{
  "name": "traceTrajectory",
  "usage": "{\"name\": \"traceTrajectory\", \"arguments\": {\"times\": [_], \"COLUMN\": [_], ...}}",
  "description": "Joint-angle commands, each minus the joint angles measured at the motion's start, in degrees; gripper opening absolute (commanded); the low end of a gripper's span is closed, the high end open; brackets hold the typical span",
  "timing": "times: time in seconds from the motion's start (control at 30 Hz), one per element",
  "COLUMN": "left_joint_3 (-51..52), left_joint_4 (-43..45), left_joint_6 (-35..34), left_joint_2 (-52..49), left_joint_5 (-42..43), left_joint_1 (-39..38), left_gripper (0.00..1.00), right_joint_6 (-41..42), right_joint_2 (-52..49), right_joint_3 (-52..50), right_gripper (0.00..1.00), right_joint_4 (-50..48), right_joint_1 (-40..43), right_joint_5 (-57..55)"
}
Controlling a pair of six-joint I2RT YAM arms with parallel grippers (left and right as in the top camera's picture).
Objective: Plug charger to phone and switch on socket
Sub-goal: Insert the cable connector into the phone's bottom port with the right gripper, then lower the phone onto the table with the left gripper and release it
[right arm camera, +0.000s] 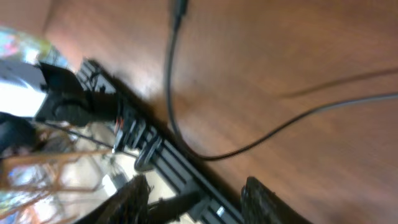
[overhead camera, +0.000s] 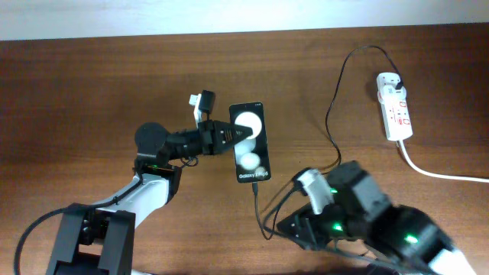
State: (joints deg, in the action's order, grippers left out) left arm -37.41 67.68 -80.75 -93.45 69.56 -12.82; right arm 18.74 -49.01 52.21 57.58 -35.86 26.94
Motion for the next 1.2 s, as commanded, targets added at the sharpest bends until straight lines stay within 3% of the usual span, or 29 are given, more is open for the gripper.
{"name": "traceTrajectory", "arguments": {"times": [0.0, 0.03, 0.07, 0.13, 0.17, 0.23, 0.33, 0.4, 0.47, 0.67, 0.77, 0.93, 1.0, 1.07, 1.1, 1.17], "left_joint_3": [-0.7, -1.2, -2.2, -6.1, -9.1, -19.7, -33.9, -39.2, -39.2, -39.1, -39.1, -39.1, -39.1, -39.1, -39.1, -39.1], "left_joint_4": [0.5, 0.2, -1.3, -10.5, -18.3, -44.2, -75.6, -87.6, -94.1, -97.4, -97.3, -96.9, -96.9, -96.9, -96.9, -97.0], "left_joint_6": [0.7, 0.7, 1.5, 6.7, 10.8, 23.4, 40.0, 48.0, 52.3, 49.3, 49.1, 49.1, 49.1, 49.1, 49.1, 49.1], "left_joint_2": [0.5, 0.5, 0.5, 0.5, 0.5, 0.5, 0.1, -2.1, -4.7, -15.8, -21.2, -25.5, -25.5, -25.5, -25.5, -25.5], "left_joint_5": [-8.9, -11.0, -13.0, -16.7, -18.2, -23.3, -36.3, -38.1, -37.9, -37.9, -37.8, -37.3, -37.5, -37.5, -37.5, -37.5], "left_joint_1": [-3.5, -5.3, -7.3, -11.8, -14.2, -19.3, -23.9, -23.9, -21.0, -13.3, -13.0, -13.0, -13.0, -13.0, -13.0, -13.0], "left_gripper": [0.00, 0.00, 0.00, 0.00, 0.00, 0.00, 0.00, 0.00, 0.00, 0.01, 0.07, 0.07, 0.14, 0.28, 0.41, 0.51], "right_joint_6": [-2.4, -2.4, -2.4, -2.2, -2.2, -2.2, -1.7, -1.7, -1.7, -1.7, -1.7, -1.8, -1.8, -1.8, -1.8, -1.8], "right_joint_2": [3.4, 4.1, 4.9, 6.0, 6.8, 8.7, 10.2, 10.3, 10.3, 10.3, 10.3, 10.3, 10.3, 10.3, 10.3, 10.3], "right_joint_3": [13.7, 17.3, 21.6, 26.1, 27.8, 28.4, 28.4, 28.4, 28.4, 28.2, 28.2, 28.2, 28.2, 28.1, 27.7, 26.8], "right_gripper": [0.50, 0.51, 0.60, 0.68, 0.70, 0.76, 0.86, 0.99, 0.99, 0.99, 0.99, 0.99, 0.99, 0.99, 0.99, 0.99], "right_joint_4": [10.0, 13.2, 17.3, 22.2, 24.6, 27.2, 29.2, 29.2, 29.2, 29.0, 28.9, 28.9, 28.9, 28.7, 28.6, 28.5], "right_joint_1": [0.2, 0.2, 0.2, 0.2, 0.2, 0.2, 0.2, 0.2, 0.2, 0.2, 0.2, 0.2, 0.2, 0.2, 0.2, 0.2], "right_joint_5": [-17.2, -19.7, -22.2, -24.2, -24.6, -24.8, -26.6, -26.8, -26.8, -26.8, -26.8, -26.8, -26.8, -26.8, -26.8, -26.8]}}
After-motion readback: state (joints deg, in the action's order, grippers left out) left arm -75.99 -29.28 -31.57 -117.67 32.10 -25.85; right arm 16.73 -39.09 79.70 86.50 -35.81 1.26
